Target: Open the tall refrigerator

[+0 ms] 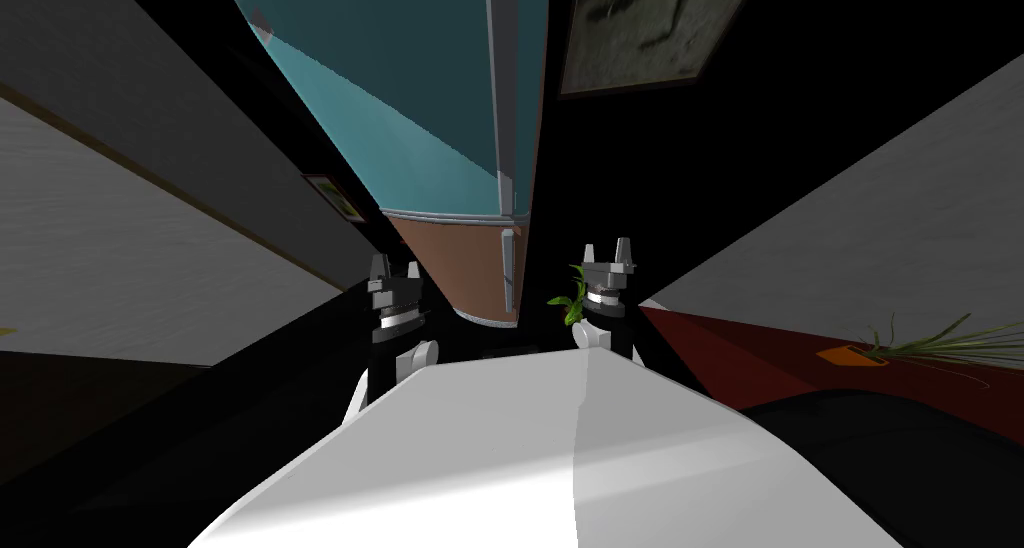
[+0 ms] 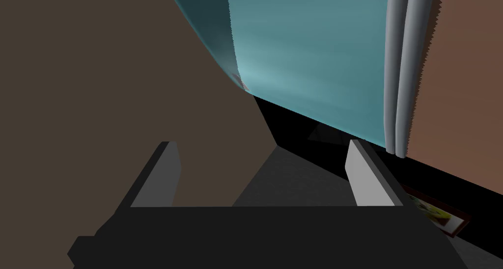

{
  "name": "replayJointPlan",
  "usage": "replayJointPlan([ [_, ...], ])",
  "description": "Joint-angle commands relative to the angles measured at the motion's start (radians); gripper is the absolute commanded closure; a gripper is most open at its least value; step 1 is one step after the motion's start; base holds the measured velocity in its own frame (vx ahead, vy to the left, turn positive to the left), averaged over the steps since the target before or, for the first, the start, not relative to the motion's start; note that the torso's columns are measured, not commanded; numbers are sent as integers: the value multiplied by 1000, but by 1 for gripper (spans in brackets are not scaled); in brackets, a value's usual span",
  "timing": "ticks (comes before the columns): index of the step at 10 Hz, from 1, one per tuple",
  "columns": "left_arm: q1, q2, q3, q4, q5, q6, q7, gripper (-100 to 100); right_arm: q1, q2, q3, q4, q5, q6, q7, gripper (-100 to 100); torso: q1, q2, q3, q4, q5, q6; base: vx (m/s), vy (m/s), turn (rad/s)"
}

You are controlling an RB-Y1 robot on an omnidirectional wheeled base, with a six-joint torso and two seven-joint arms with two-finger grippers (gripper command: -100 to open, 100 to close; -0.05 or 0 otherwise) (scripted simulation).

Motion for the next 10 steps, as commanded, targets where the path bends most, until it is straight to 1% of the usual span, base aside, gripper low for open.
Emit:
replayJointPlan([
  [1, 0, 0, 0, 0, 0, 0, 0, 0, 0, 0, 0, 0, 0, 0, 0, 0, 0, 40, -82, 41, 0, 0, 0, 0, 0],
  [3, 0, 0, 0, 0, 0, 0, 0, 0, 0, 0, 0, 0, 0, 0, 0, 0, 0, 175, -351, 176, 0, 0, 0, 0, 0],
  [9, 0, 0, 0, 0, 0, 0, 0, 0, 0, 0, 0, 0, 0, 0, 0, 0, 0, 618, -1234, 617, 0, 0, 0, 0, 0],
  [10, -9, 44, 0, 6, 5, 4, -1, -100, 0, 0, 0, 0, 0, 0, 0, 0, 0, 691, -1382, 691, 0, 0, 5, -13, 4],
])
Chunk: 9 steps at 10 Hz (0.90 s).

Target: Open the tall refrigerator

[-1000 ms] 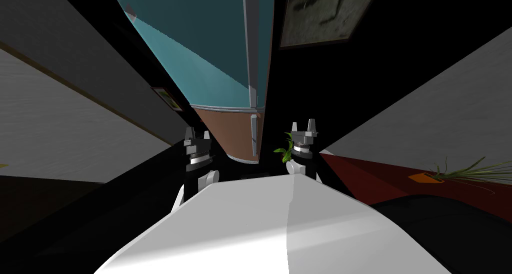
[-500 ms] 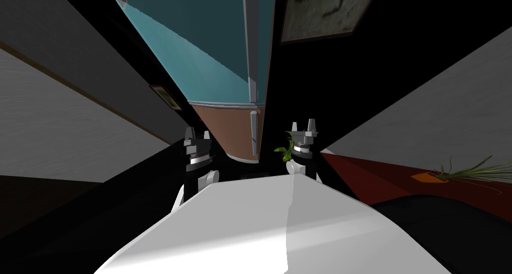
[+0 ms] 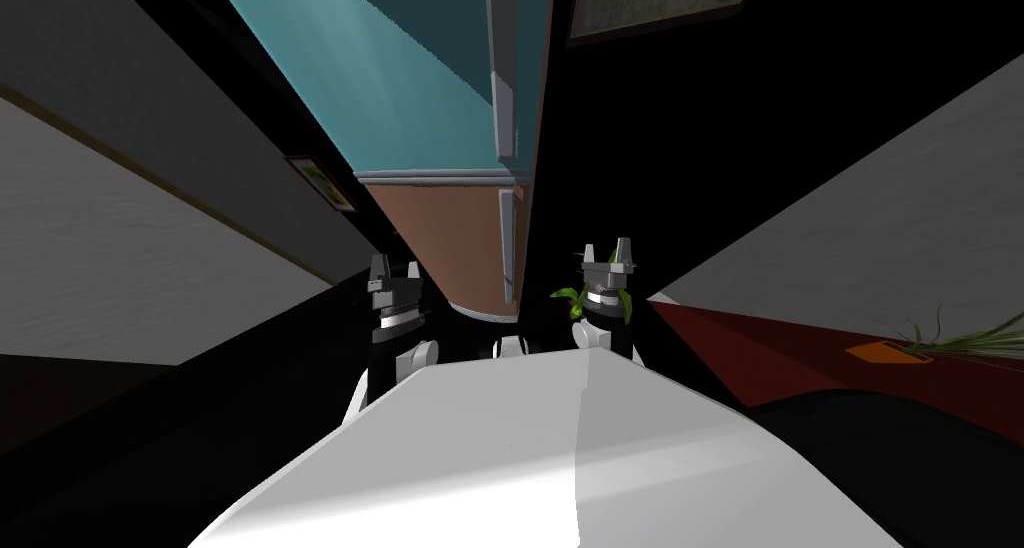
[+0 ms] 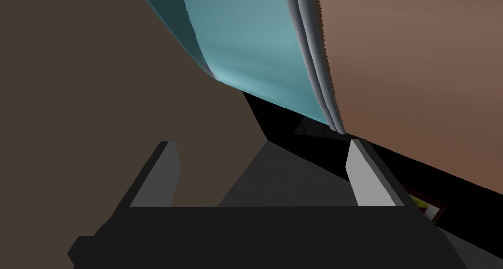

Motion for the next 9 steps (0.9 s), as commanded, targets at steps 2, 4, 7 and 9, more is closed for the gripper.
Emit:
replayJointPlan([
  [2, -30, 107, 1, 20, 16, 13, -3, -100, 0, 0, 0, 0, 0, 0, 0, 0, -1, 43, -88, 43, 0, 0, -8, -33, 7],
  [4, -61, 164, 2, 39, 33, 26, -6, -100, 0, 0, 0, 1, 0, 0, 0, 0, -1, 46, -94, 47, 0, 0, -7, -54, 10],
  [7, -123, 231, 5, 76, 68, 52, -13, -100, 0, 0, 0, 1, 0, 0, 0, 0, 0, 47, -94, 47, 0, 0, -12, -71, 13],
  [9, -174, 266, 7, 105, 97, 74, -18, -100, 0, 0, 0, 1, 0, 0, 0, 0, -1, 47, -94, 47, 0, 0, -13, -90, 18],
])
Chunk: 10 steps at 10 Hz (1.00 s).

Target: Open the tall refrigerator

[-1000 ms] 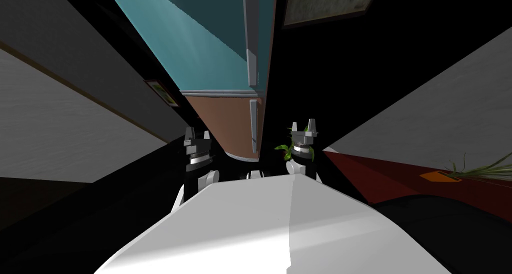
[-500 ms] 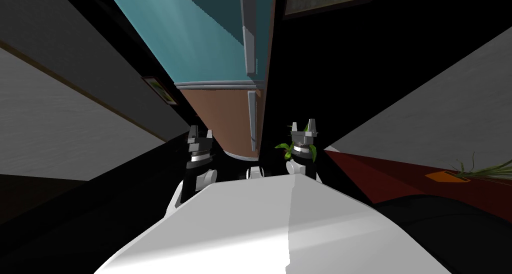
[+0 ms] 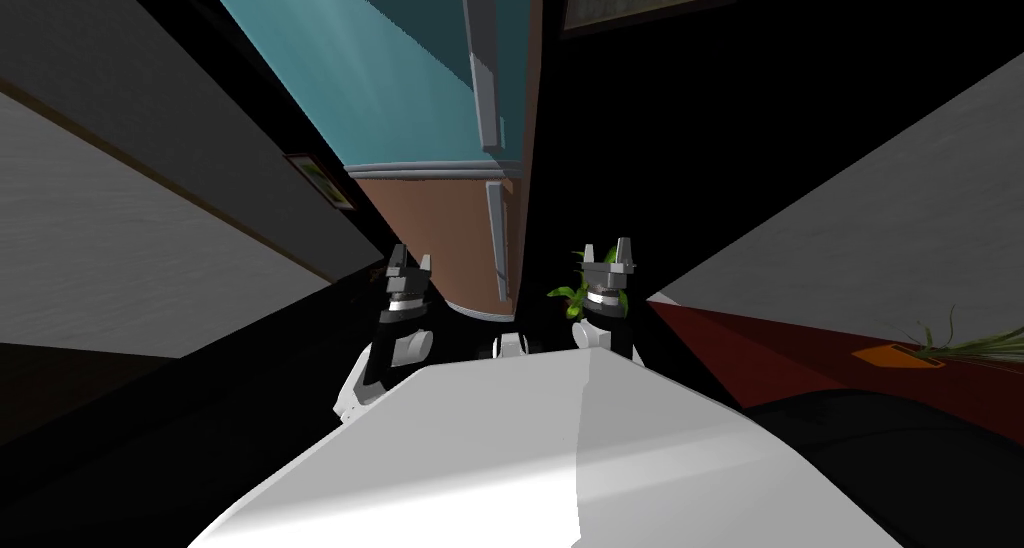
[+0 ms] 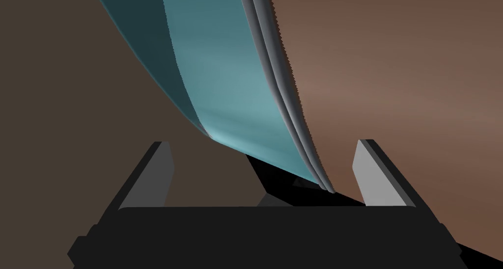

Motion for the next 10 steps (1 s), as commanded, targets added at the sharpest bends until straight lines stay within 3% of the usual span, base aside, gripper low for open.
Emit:
replayJointPlan([
  [1, -65, 47, 4, 35, 40, 31, -6, -100, 0, 0, 0, 0, 0, 0, 0, 0, 0, 0, 0, 0, 0, 0, -8, -100, 18],
  [9, -316, 177, 15, 180, 187, 139, -33, -100, 0, 0, 0, 0, 0, 0, 0, 0, 1, 1, 0, 0, 0, 0, -18, -119, 20],
  [10, -326, 177, 15, 180, 187, 139, -33, -100, 0, 0, 0, 0, 0, 0, 0, 0, 0, 0, 0, 0, 0, 0, -17, -96, 14],
])
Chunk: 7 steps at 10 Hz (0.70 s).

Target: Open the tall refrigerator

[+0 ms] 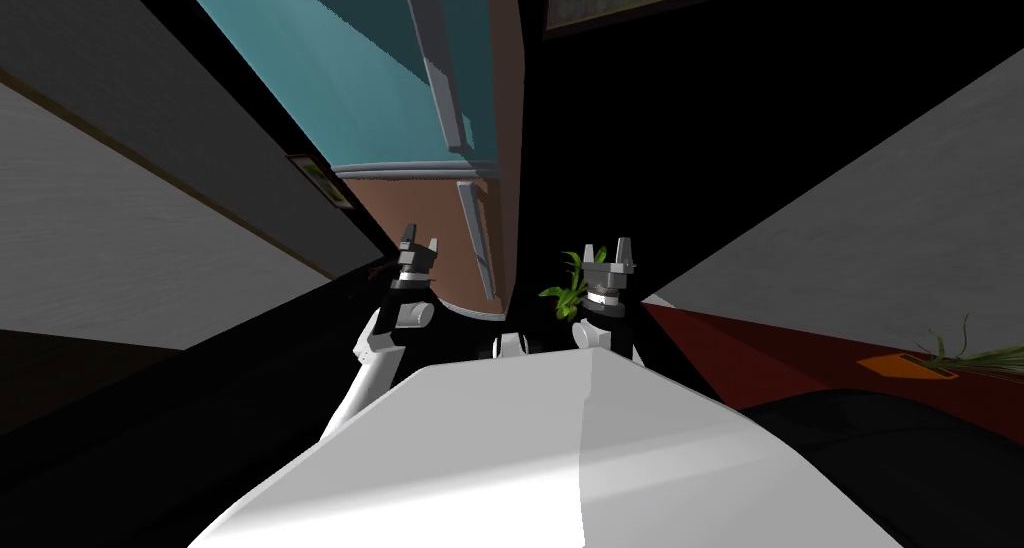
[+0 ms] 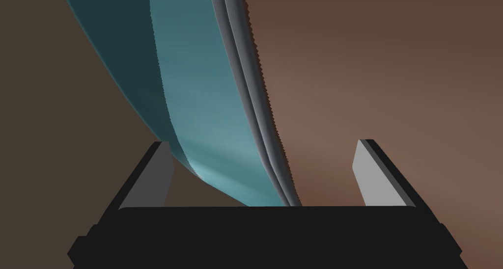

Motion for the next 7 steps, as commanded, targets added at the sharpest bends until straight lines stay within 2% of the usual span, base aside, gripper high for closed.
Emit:
replayJointPlan([
  [1, -68, 29, 1, 34, 32, 26, -7, -100, 0, 0, 0, 0, 0, 0, 0, 0, 2, 0, 0, 0, 1, 0, -26, -78, 12],
  [3, -129, 68, 4, 80, 73, 57, -15, -100, 0, 0, 0, 0, 0, 0, 0, 0, 0, 0, 0, 0, 0, 0, -26, -120, 26],
  [4, -142, 68, 4, 80, 73, 57, -15, -100, 0, 0, 0, 0, 0, 0, 0, 0, -1, 0, 0, 0, 0, 0, 2, -83, 9],
  [7, -243, 135, 8, 154, 135, 106, -27, -100, 0, 0, 0, 0, 0, 0, 0, 0, 1, 0, 0, 0, 0, 0, -15, -102, 20],
])
